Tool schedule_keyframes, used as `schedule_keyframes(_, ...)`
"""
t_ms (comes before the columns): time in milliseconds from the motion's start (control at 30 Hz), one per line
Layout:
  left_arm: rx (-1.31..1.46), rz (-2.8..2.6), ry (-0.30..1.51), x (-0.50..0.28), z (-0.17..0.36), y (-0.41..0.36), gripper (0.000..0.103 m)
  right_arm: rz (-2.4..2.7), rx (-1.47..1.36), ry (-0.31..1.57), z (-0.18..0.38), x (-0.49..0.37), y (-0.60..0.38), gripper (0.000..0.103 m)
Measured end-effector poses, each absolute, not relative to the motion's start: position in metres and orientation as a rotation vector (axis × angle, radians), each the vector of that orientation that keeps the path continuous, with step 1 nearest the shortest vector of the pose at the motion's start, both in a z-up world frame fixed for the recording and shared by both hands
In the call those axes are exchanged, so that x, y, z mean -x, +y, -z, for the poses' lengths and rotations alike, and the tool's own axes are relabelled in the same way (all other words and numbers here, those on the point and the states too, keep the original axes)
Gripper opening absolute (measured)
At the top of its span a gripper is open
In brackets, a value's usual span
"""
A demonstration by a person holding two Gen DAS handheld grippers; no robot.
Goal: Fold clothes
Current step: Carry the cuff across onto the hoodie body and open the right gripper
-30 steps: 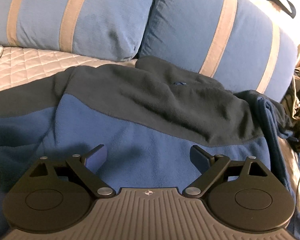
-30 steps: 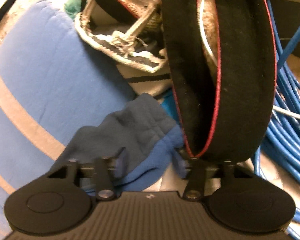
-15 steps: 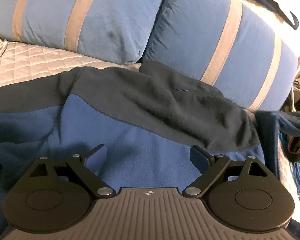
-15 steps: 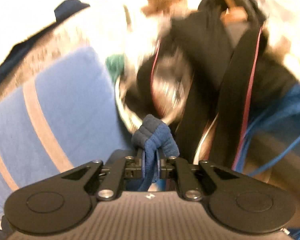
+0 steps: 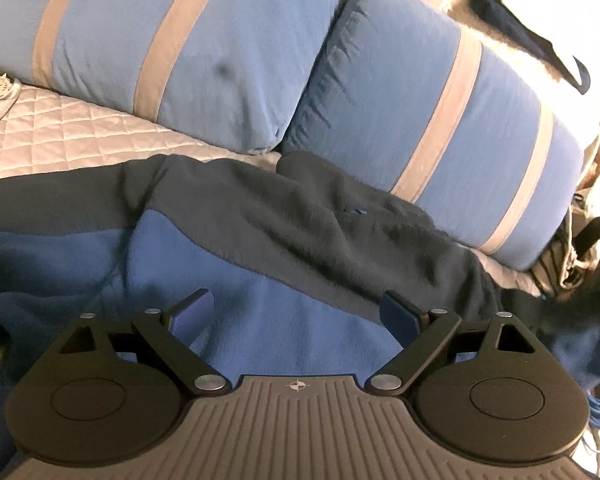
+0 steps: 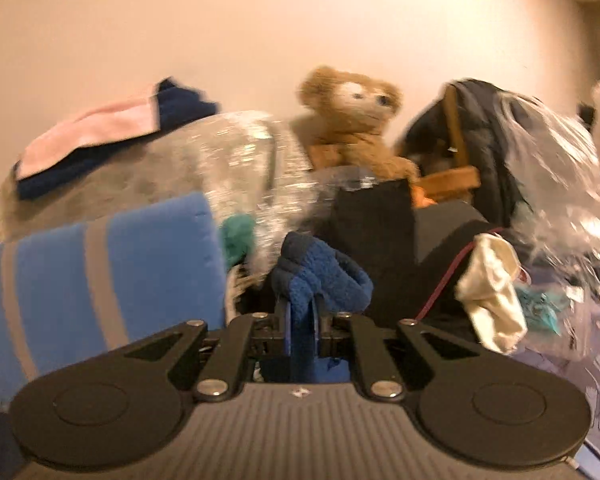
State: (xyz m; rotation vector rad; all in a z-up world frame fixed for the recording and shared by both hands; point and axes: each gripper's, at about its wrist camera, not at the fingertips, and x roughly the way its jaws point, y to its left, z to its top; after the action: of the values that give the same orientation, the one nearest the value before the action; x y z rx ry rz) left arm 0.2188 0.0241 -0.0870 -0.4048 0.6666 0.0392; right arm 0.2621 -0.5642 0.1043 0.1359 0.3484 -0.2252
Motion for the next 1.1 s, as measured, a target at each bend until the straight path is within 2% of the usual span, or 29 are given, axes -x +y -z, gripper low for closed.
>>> schedule_keyframes(500, 0.41, -0.076, 0.639, -0.217, 0.083, 0.032, 0.091, -0.258, 0.175, 0.471, -0.039, -0.228, -0.333, 0.009)
schedule_keyframes(867, 0.438, -0.09, 0.625, -0.215, 0.08, 0.039, 0.091, -0.603, 0.344, 0.64, 0.023, -0.194, -0.195, 0.009)
schedule_keyframes(1000, 0.45, -0.089, 0.622, -0.215, 0.079, 0.041, 0.091, -0.711, 0.433, 0.714, 0.036, -0.18, -0.174, 0.02)
schedule_keyframes(1033, 0.452, -0.089, 0.622, -0.214, 0.079, 0.041, 0.092, -0.729, 0.431, 0.717, 0.035, -0.179, -0.175, 0.035)
schedule_keyframes(1100, 0.456, -0.084, 0.623, -0.215, 0.079, 0.041, 0.091, -0.762, 0.4, 0.724, 0.028, -0.179, -0.182, 0.046)
